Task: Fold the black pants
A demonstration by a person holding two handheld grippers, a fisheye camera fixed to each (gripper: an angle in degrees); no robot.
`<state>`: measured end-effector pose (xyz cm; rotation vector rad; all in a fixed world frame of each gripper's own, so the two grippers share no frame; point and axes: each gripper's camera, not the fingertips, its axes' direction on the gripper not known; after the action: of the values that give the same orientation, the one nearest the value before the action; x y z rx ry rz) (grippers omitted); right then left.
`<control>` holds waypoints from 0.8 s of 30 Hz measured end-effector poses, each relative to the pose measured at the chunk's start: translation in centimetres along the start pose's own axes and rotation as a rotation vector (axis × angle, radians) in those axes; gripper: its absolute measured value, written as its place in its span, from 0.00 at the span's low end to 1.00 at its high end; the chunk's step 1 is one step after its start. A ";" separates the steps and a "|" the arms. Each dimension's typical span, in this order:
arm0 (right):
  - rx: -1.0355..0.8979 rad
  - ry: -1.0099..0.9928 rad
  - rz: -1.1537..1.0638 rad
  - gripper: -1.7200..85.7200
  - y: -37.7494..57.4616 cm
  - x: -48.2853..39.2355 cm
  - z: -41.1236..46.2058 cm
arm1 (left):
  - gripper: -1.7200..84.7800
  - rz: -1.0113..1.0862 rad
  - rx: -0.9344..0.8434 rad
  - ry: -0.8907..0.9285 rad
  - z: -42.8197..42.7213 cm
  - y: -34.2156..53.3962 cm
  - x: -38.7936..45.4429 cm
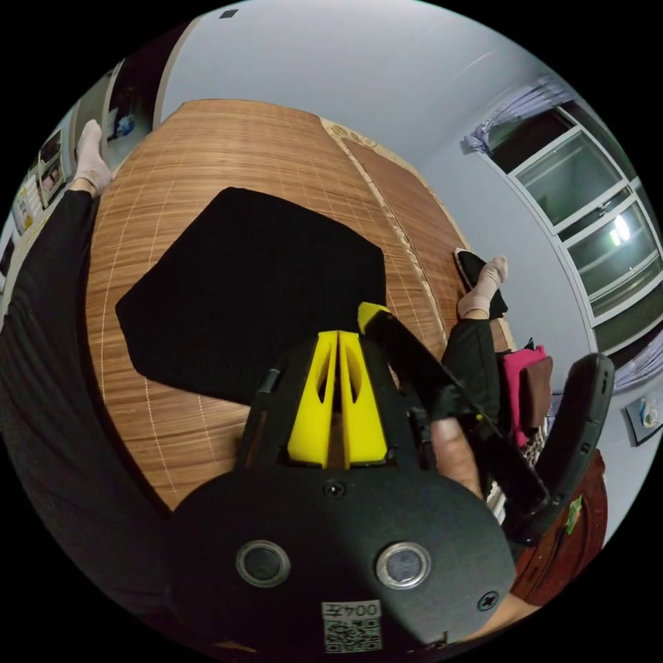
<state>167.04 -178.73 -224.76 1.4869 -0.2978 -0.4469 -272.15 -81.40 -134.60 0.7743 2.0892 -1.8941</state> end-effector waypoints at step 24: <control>-0.342 -0.270 0.242 0.17 4.2 15.8 -2.4 | 0.07 0.147 -0.054 0.384 -1.0 0.1 -15.0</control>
<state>182.55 -183.82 -222.03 1.0413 -0.5784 -0.4774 -259.37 -83.90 -127.19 1.3282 2.2069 -1.7105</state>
